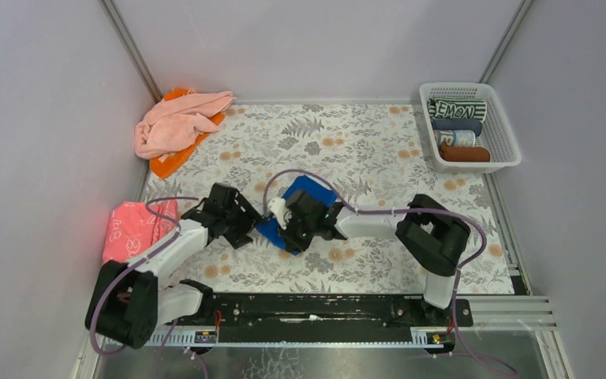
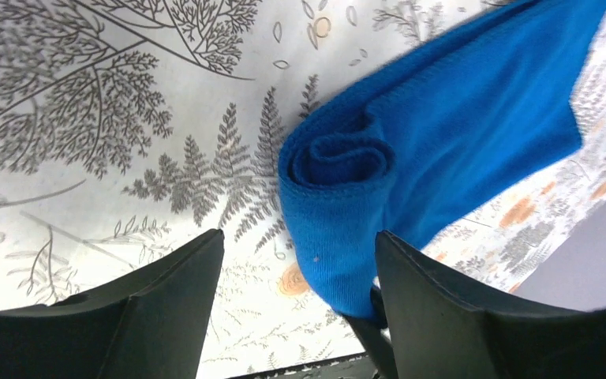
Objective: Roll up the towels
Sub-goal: Roll the towel at the center of the board.
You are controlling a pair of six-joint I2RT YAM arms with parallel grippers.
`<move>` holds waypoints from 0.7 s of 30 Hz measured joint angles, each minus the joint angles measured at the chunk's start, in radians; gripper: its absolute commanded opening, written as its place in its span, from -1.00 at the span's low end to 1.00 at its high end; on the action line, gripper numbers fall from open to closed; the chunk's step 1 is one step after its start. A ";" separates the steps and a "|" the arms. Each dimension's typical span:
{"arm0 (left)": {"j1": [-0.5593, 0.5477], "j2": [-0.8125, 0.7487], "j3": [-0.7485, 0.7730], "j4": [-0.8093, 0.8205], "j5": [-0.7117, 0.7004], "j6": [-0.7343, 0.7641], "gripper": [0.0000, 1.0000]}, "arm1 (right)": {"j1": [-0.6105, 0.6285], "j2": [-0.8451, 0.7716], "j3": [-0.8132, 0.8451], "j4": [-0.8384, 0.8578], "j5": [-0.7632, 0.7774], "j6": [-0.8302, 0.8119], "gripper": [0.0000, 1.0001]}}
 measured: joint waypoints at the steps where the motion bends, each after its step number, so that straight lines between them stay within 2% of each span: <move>1: 0.000 -0.029 -0.002 -0.016 -0.006 0.000 0.43 | -0.032 0.000 -0.013 0.023 -0.077 0.019 -0.89; 6: 0.000 -0.171 -0.002 -0.070 -0.023 -0.001 0.48 | -0.182 0.016 -0.078 0.162 -0.412 0.156 -0.90; 10: 0.000 -0.191 -0.009 -0.070 0.001 -0.006 0.47 | -0.266 0.091 -0.145 0.389 -0.625 0.348 -0.90; 15: 0.000 -0.134 -0.020 -0.044 0.037 -0.017 0.47 | -0.333 0.221 -0.232 0.767 -0.817 0.667 -0.90; 21: 0.000 0.017 0.014 0.031 0.046 -0.015 0.44 | -0.369 0.346 -0.261 1.125 -0.929 0.980 -0.90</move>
